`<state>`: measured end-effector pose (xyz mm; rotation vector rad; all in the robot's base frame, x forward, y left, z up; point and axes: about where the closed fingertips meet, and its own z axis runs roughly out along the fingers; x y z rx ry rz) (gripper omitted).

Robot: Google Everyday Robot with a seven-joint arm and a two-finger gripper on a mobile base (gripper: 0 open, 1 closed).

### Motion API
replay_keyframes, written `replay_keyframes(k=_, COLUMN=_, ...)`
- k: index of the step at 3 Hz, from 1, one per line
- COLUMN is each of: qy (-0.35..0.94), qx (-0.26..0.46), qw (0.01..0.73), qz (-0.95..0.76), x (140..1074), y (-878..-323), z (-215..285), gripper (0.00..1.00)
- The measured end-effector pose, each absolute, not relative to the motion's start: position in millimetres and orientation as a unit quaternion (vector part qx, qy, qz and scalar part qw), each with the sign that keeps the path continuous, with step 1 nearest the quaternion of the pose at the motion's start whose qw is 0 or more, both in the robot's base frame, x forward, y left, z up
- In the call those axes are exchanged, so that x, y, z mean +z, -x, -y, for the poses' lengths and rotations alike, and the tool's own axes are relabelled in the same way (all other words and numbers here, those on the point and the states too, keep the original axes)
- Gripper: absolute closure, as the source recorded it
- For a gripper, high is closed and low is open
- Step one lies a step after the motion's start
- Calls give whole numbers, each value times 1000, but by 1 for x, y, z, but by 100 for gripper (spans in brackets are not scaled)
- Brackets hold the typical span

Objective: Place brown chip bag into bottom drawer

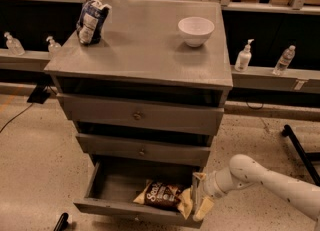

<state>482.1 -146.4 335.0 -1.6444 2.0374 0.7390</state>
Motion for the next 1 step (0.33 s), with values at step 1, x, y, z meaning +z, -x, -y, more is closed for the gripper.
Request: replay_keyframes(k=1, qy=594, qx=267, qw=208, qz=-730, x=333, y=-481, z=143, gripper=0)
